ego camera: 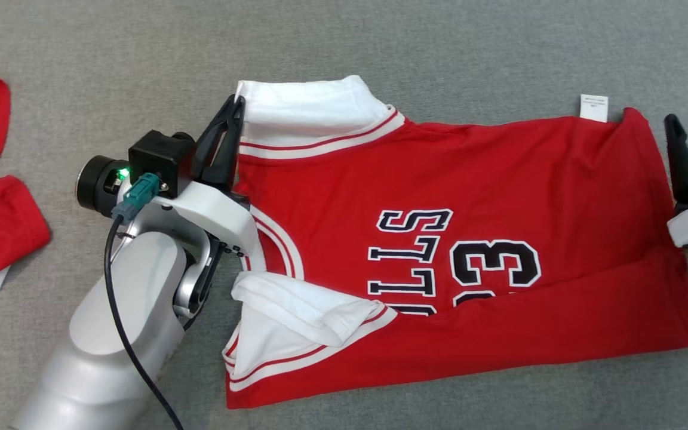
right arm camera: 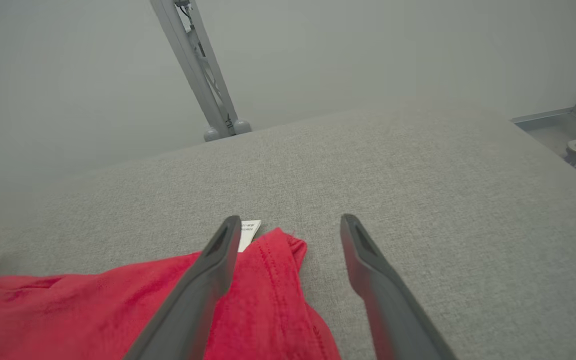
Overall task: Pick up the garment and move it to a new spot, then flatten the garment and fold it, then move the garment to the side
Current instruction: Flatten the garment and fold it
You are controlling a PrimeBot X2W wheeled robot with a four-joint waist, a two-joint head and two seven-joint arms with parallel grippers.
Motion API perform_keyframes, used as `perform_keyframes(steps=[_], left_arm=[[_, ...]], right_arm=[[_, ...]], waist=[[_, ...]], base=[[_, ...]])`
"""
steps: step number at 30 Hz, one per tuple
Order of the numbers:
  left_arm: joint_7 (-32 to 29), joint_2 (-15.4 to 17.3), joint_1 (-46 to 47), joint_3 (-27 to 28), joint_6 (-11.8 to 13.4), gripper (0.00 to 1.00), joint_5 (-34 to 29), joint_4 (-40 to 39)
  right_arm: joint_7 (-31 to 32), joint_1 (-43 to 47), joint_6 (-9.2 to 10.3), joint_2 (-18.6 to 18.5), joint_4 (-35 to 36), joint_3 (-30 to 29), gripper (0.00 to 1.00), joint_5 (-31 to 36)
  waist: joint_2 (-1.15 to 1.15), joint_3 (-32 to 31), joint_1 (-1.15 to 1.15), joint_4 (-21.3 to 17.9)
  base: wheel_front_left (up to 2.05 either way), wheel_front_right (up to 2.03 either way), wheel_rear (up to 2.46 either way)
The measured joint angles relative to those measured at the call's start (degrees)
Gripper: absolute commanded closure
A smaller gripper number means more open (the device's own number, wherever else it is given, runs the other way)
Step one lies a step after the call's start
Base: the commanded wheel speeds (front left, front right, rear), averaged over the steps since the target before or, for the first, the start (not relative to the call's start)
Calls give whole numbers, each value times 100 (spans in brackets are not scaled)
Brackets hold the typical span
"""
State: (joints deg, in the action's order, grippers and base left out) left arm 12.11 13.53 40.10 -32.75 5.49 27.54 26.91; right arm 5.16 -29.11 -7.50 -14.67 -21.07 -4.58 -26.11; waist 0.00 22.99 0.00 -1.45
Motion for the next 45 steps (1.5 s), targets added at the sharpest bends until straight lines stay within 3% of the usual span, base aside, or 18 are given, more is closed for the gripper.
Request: perform_keyframes(steps=[10,20,21,22,23,28,36,45], left_arm=[[-134,-68,-247,-158,142,100,22,-689],[-201,-67,-265,-216,166,100,23,-832],[-202,-66,-263,-218,168,100,23,-838],[-204,-64,-260,-218,175,100,24,-839],[-208,-60,-259,-218,182,100,26,-839],[-237,-30,-259,-216,215,100,55,-838],[-225,-16,-260,-147,283,100,144,-761],[-149,1,-432,-52,365,100,324,-649]], right_arm=[[1171,-1009,0,-408,-1475,3,0,-624],[1669,-1378,0,-628,-2020,387,0,-1078],[1711,-1401,0,-646,-2040,434,50,-1149],[1726,-1410,0,-669,-2041,495,87,-1210],[1725,-1412,0,-686,-2038,548,100,-1258],[1437,-1387,0,-770,-1846,904,100,-1466],[125,-1236,0,-1078,-1482,1446,100,-1738],[-853,-860,0,-1218,-1559,1790,100,-2113]], waist=[[0,64,0,469],[0,202,0,532],[0,209,0,529],[0,214,0,524],[0,217,0,518],[0,197,0,472],[0,55,0,414],[0,-190,0,375]], base=[[0,0,0],[0,0,0],[0,0,0],[0,0,0],[0,0,0],[0,0,0],[0,0,0],[0,0,0]])
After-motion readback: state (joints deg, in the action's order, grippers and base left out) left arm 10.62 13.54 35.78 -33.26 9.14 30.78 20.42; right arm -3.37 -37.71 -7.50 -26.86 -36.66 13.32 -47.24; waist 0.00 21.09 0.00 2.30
